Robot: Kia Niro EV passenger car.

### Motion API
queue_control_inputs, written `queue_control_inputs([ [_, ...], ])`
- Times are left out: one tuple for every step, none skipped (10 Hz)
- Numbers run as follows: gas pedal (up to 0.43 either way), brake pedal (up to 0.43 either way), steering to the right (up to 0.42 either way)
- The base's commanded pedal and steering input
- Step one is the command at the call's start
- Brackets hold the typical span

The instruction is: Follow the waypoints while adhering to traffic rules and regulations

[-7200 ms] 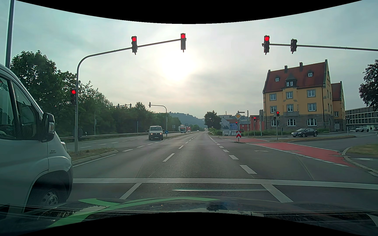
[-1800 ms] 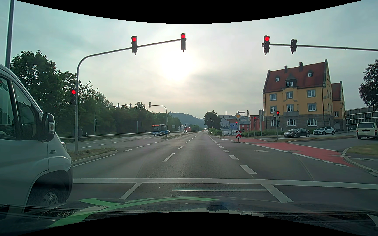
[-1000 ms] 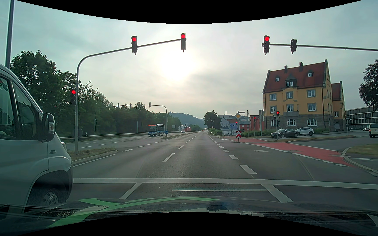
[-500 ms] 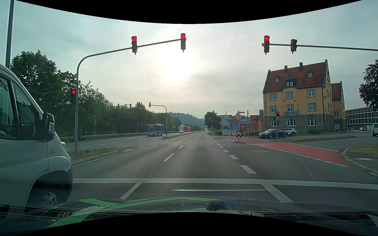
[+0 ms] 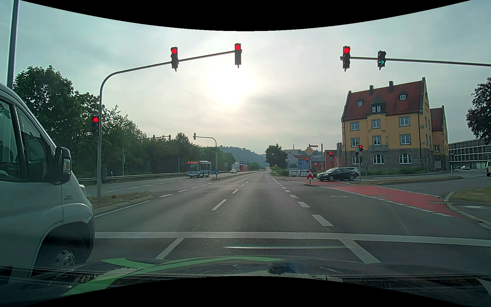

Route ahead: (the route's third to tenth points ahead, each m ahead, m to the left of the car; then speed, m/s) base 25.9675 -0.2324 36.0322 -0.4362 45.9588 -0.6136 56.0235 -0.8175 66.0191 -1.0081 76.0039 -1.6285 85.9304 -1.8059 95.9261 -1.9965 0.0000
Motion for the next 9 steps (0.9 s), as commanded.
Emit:
queue_control_inputs([
  [0.0,0.25,-0.009],
  [0.0,0.256,-0.009],
  [0.0,0.256,-0.009],
  [0.0,0.256,-0.009],
  [0.0,0.256,-0.009],
  [0.0,0.256,-0.009],
  [0.0,0.256,-0.009],
  [0.0,0.256,-0.009],
  [0.0,0.256,-0.009],
])
